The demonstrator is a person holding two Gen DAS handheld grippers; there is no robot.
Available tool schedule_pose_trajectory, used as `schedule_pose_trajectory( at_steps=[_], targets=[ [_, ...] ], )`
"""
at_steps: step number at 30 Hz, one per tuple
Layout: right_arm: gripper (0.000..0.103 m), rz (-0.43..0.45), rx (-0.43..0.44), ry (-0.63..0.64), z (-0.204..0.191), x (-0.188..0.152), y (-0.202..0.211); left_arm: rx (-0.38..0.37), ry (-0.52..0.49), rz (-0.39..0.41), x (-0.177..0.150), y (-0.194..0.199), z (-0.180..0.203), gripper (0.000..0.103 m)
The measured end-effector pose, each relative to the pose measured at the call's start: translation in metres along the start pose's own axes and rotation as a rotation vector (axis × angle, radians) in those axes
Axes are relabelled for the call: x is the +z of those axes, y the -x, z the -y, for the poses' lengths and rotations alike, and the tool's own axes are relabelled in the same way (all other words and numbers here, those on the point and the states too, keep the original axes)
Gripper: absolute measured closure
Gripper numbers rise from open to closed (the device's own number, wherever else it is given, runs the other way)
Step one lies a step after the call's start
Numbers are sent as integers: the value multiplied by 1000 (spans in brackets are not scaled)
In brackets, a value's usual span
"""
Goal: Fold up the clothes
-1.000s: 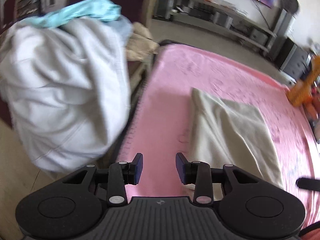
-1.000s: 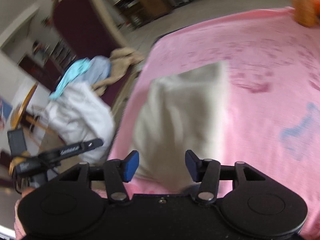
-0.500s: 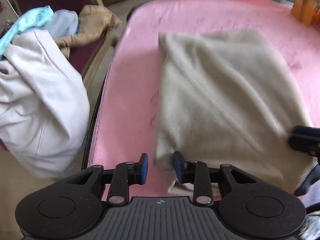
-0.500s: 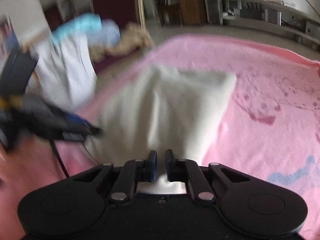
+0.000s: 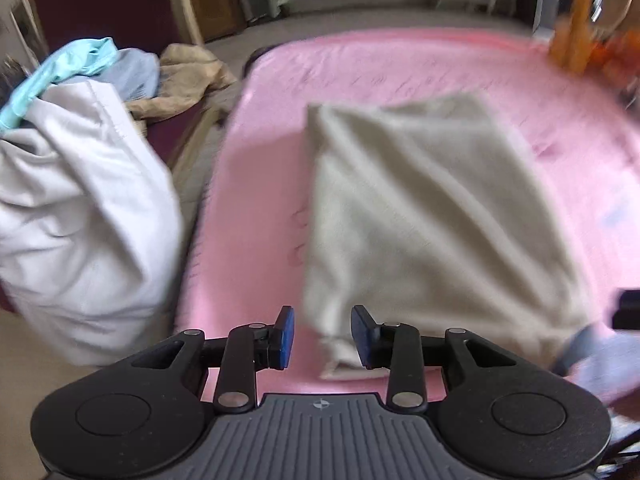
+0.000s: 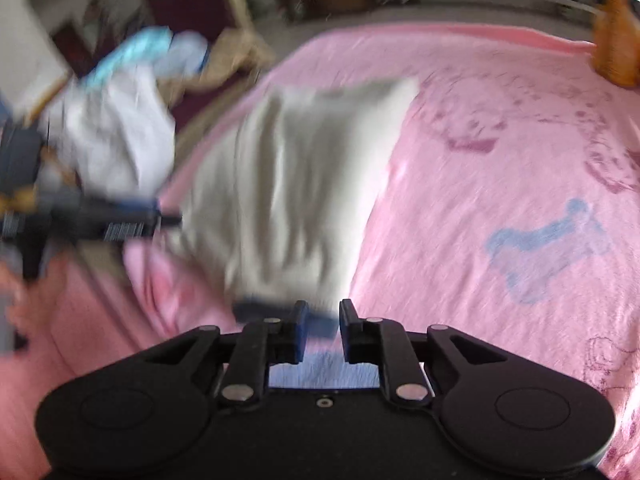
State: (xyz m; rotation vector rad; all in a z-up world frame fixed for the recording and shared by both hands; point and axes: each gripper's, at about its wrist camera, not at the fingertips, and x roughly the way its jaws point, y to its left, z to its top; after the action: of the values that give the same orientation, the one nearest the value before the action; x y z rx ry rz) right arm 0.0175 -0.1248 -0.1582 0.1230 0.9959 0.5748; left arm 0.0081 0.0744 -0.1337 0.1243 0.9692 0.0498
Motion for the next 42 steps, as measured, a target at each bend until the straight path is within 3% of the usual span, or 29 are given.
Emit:
schedule_pose_trajectory(
  at_steps=[3, 5, 8, 10, 13, 15, 17, 20, 23, 27, 30, 32, 33, 35, 38, 39, 40, 42],
  targets=[
    [87, 104, 10, -82, 9, 11, 4, -73, -89, -8, 0, -4, 27, 70],
    [87, 127, 22, -90, 8, 18, -4, -122, -148, -13, 1, -6, 45, 72],
    [87, 58, -7, -27, -2, 19, -31, -195, -237, -20, 1, -10, 71, 72],
    [87, 5, -61, 26, -9, 16, -48, -173, -316, -36, -4, -14, 86, 72],
    [87, -56, -61, 15, -8, 10, -43, -181, -351, -68, -11, -12, 87, 78],
    [87, -74, -60, -2, -4, 7, -31, -189, -327, -56, -11, -3, 76, 74],
    [87, -63, -61, -19, 0, 5, -13, -220, -237, 5, -7, 13, 52, 72],
    [87, 62, -3, -26, 2, 23, 27, -275, -61, 129, 9, 39, 11, 72],
    [86, 172, 35, 6, -2, 51, 57, -276, 53, 211, 34, 51, -13, 77],
    [81, 244, 52, 69, 0, 95, 64, -158, 14, 229, 69, 40, -1, 76],
    [80, 252, 30, 51, 18, 112, 33, -109, 1, 155, 87, 3, 10, 76],
    [84, 215, 80, -54, 40, 112, 0, -94, 28, 79, 88, -19, 9, 81],
    [88, 187, 123, -124, 52, 111, -18, -85, 42, 38, 87, -29, 8, 89],
    [88, 118, 183, -156, 53, 109, -45, -52, 56, -38, 86, -48, 7, 87],
    [91, 16, 267, -203, 55, 106, -84, 91, 18, -119, 77, -68, 7, 83],
    [103, 10, 219, -199, 56, 103, -90, 143, 10, -146, 73, -75, 5, 86],
    [103, 4, 173, -197, 57, 100, -95, 168, 7, -162, 70, -81, 3, 85],
    [103, 11, 197, -300, 73, 96, -99, 148, 22, -165, 67, -87, -3, 86]
  ],
)
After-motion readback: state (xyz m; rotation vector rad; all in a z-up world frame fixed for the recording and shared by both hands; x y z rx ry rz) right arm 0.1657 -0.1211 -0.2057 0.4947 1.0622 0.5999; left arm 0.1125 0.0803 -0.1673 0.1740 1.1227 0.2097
